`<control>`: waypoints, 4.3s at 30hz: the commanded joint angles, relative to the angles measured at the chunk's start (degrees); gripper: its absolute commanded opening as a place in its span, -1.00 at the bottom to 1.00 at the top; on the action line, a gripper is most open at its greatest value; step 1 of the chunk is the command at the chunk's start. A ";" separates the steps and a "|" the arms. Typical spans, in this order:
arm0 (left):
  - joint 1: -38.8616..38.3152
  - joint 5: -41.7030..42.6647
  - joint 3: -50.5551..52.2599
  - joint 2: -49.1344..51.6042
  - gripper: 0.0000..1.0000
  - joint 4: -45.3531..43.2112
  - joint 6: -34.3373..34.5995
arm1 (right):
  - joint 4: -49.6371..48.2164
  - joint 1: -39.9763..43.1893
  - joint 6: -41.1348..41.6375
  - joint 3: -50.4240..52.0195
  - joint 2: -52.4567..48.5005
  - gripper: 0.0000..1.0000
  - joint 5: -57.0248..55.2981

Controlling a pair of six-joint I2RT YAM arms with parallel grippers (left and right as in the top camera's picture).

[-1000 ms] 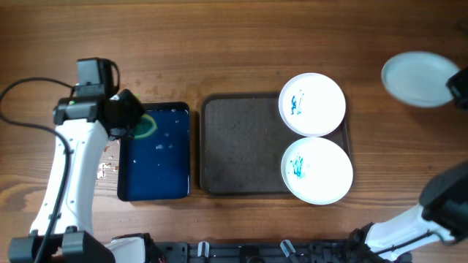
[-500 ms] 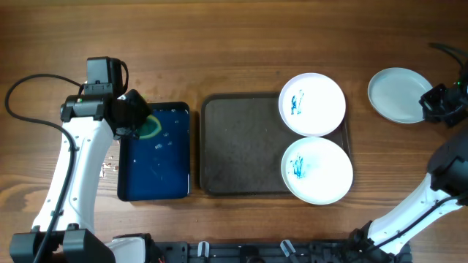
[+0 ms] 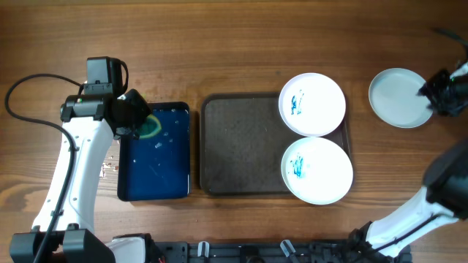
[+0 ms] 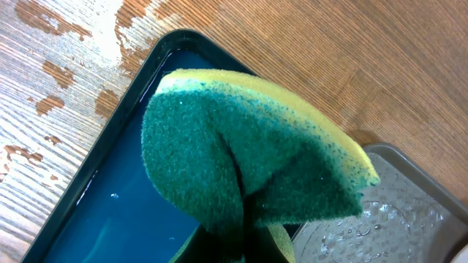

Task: Clean dirty plates on tray and stack at the side
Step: 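Release the plate at the right side and move right gripper to tray, then grip the rim of the upper marked white plate with the right gripper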

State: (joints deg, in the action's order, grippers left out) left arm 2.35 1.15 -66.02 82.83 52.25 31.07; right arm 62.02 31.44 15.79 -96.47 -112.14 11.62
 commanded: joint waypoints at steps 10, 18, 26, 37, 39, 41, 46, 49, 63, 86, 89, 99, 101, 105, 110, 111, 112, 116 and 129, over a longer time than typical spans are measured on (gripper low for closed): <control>-0.26 -1.01 -1.55 0.13 -0.92 -1.22 -0.90 | 2.45 -21.07 -3.39 7.37 6.60 -0.30 3.39; -0.26 -1.01 -1.53 0.13 -0.92 -1.90 -2.36 | -7.43 -21.09 -4.83 21.92 6.60 -0.07 5.22; -0.26 -1.01 -1.53 0.13 -0.92 -1.77 -2.36 | -16.85 -21.09 0.92 27.85 5.11 0.06 6.29; -0.26 -1.01 -1.53 0.13 -0.92 -1.62 -2.36 | -23.02 -21.11 8.74 29.09 1.90 -0.10 6.91; -0.26 -1.01 -1.53 0.13 -0.92 -1.62 -2.38 | -23.89 -21.20 9.92 29.11 0.70 -0.13 6.99; -0.26 -1.01 -1.53 0.13 -0.92 -1.62 -2.36 | -25.14 -21.51 9.90 29.11 -0.87 -0.21 8.55; -0.26 -1.01 -1.53 0.13 -0.92 -1.62 -2.36 | -26.18 -22.05 11.13 29.09 -2.73 -0.30 9.88; -0.26 -1.01 -1.53 0.13 -0.92 -1.62 -2.36 | -25.88 -22.05 11.15 29.07 -2.71 -0.18 9.70; -0.26 -0.98 -1.53 0.13 -0.92 -1.62 -2.36 | -14.75 -22.05 9.49 22.75 5.62 0.10 -3.26; -0.26 -0.98 -1.53 0.13 -0.92 -1.55 -2.36 | -10.34 -28.89 8.44 23.28 7.34 0.04 4.33; -0.26 -0.98 -1.53 0.13 -0.92 -1.46 -2.36 | -9.62 -28.92 10.64 24.35 7.34 0.06 1.64; -0.26 -0.98 -1.53 0.13 -0.92 -1.16 -2.38 | -7.98 -28.92 14.62 24.61 7.32 0.15 -3.91; -0.26 -0.98 -1.53 0.13 -0.92 -1.16 -2.38 | -8.02 -28.92 14.64 24.63 6.97 0.15 -4.59; -0.26 -0.98 -1.53 0.13 -0.92 -1.01 -2.38 | -9.81 -28.92 14.88 26.18 5.70 0.13 -4.55; -0.26 -1.01 -1.53 0.13 -0.92 -0.70 -2.38 | -16.39 -28.92 16.70 31.19 5.62 0.13 -3.89; -0.26 -0.98 -1.53 0.13 -0.92 -0.66 -2.38 | -17.11 -28.92 17.33 31.67 5.62 0.13 -3.89; -0.26 -0.98 -1.53 0.13 -0.92 -0.52 -2.38 | -18.32 -28.92 17.31 32.26 5.62 0.13 -3.89; -0.26 -0.98 -1.53 0.13 -0.92 -0.13 -2.38 | -21.49 -28.92 17.16 32.46 5.62 0.06 -3.93; -0.26 -0.98 -1.53 0.13 -0.92 -0.04 -2.38 | -28.13 -28.92 14.19 32.46 5.62 -0.11 -5.88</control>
State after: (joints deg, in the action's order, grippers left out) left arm 2.35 0.91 -66.02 82.83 52.29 29.58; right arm 34.68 2.35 31.64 -64.20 -106.17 8.23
